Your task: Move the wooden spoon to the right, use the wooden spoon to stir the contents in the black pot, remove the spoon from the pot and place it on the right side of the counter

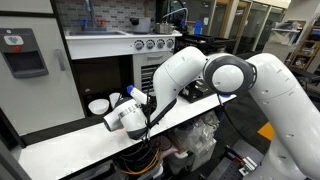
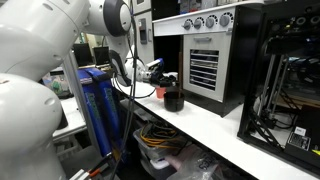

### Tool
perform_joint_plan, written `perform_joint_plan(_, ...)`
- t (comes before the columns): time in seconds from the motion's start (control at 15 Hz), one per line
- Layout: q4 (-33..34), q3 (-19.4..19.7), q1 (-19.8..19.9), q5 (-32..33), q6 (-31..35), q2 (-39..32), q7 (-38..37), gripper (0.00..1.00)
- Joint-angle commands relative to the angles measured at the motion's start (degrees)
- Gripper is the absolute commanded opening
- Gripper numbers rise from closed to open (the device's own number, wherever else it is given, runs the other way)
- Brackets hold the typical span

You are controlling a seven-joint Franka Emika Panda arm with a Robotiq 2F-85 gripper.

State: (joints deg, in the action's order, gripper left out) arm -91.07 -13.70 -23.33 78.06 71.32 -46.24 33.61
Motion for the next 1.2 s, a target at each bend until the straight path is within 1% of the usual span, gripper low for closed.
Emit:
perform_joint_plan(0.0,2.41,-1.68,0.88,-1.76,2.69,-0.91,0.37,0.03)
perform_joint_plan(0.6,7.26,-2.84,-0.50,-2.88,6.80,-2.01,0.81,0.03)
perform_joint_plan(0.8,7.15,-2.36,-0.57,-3.24,6.95,-1.97,1.37,0.03)
perform_joint_plan(1.13,5.97,-0.96,-0.29,-2.83,5.39,-1.57,2.63,0.03)
